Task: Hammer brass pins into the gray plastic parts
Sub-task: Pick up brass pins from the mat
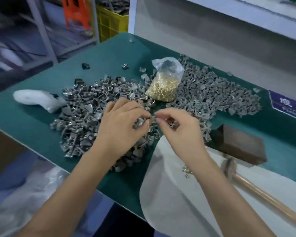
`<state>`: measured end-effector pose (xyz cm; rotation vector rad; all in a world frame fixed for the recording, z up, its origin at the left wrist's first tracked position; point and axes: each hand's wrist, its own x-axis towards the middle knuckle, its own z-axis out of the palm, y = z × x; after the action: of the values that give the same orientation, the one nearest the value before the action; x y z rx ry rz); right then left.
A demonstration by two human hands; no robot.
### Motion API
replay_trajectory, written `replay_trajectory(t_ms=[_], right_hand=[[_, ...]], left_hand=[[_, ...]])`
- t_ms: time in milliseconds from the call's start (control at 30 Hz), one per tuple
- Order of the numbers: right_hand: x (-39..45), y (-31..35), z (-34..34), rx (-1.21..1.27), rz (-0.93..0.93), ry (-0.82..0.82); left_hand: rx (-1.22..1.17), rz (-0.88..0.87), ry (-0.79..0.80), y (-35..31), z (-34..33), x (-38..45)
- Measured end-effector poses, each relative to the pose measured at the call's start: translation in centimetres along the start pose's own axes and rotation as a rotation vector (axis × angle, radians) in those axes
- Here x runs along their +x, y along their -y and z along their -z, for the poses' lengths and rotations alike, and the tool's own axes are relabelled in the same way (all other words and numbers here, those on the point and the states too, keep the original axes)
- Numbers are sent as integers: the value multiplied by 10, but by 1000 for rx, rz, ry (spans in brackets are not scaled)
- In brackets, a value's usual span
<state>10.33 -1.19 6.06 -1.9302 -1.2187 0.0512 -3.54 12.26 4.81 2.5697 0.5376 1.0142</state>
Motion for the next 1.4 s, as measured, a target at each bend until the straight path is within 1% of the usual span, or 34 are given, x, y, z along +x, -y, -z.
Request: replay_trajectory(t_ms=[67, 233, 400, 500, 667, 800, 967, 1067, 1167, 1300, 1400], right_hand=[[11, 11, -18, 1, 23, 56], [30, 30, -48, -13, 42, 150], [40, 39, -59, -63, 39, 215], [44, 40, -55, -58, 41, 197], [42, 29, -31, -18, 15, 128], [24, 2, 7, -49, -21, 138], [-12, -30, 58, -127, -57, 240], [-35, -44, 79, -125, -71, 292], [-55, -56, 87, -149, -64, 329], [-70, -68, 89, -152, -81, 335], [-76, -70, 93, -145, -55, 357]], left_hand=[[36, 65, 4, 15, 12, -7], [62, 150, -6, 37, 32, -14], [43, 234, 64, 46, 40, -17], [27, 238, 96, 46, 51, -12], [-8, 166, 120, 35, 62, 1], [-77, 81, 181, 9, 46, 3], [-162, 23, 244, -23, 13, -5], [-198, -15, 279, -40, -8, -8], [-251, -18, 238, -54, -29, -16], [-337, 86, 74, -81, -54, -36], [-297, 108, 89, -90, -65, -44]])
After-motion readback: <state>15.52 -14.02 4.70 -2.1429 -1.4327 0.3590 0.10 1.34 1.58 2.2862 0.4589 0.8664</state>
